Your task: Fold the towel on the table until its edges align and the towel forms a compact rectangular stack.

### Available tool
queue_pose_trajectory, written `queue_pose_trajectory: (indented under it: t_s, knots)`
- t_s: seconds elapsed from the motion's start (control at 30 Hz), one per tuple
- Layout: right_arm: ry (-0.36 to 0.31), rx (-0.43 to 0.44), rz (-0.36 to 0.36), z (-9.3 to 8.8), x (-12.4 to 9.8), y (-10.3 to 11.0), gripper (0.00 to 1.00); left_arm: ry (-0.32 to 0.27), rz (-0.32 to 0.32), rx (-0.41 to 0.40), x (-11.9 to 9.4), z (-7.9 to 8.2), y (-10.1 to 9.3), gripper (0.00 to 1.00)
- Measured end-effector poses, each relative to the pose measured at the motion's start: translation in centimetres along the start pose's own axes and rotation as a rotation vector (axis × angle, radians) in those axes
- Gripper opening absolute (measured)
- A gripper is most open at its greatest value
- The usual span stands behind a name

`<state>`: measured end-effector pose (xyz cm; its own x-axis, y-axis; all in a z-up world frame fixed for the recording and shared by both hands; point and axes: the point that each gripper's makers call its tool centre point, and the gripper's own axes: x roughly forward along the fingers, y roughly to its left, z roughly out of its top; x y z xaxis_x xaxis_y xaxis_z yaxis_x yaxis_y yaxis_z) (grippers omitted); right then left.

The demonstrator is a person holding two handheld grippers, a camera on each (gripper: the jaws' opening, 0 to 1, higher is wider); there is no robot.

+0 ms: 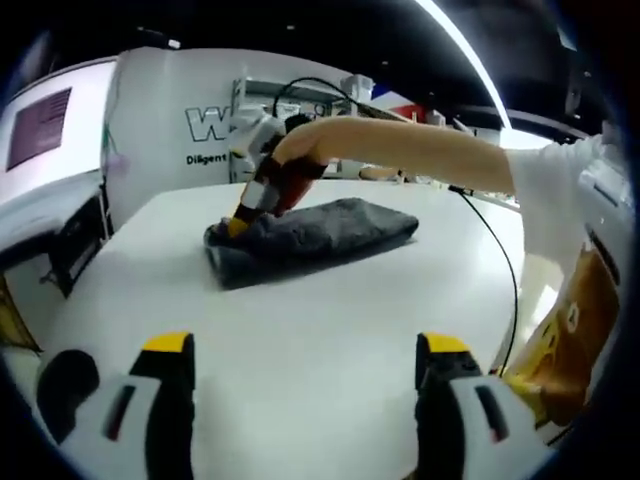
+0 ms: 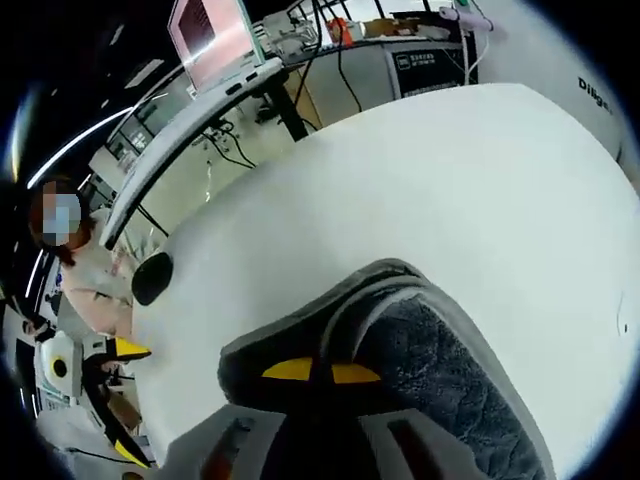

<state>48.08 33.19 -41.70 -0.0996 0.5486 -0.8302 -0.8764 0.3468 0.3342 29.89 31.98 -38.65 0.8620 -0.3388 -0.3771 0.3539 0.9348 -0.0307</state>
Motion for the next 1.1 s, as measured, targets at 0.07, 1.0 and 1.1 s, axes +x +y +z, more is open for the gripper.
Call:
queue_pose_trajectory:
  t_s: [0.07,1.0,1.1]
  knots:
    - [0.008,-0.004,0.003,-0.2,-0.1,0.0,0.03,0.001,-0.002,0.002,0.1,0.1,-0.1,0.96]
    - [0.136,-0.029,-0.027,-5.9,-4.6,-3.8,0.03,0.006,-0.045,0.027,1.7,1.1,-1.6,0.96]
    - [0.137,-0.008,-0.036,-6.8,-5.4,-4.7,0.03,0.002,-0.051,0.029,1.9,1.3,-1.8,0.96]
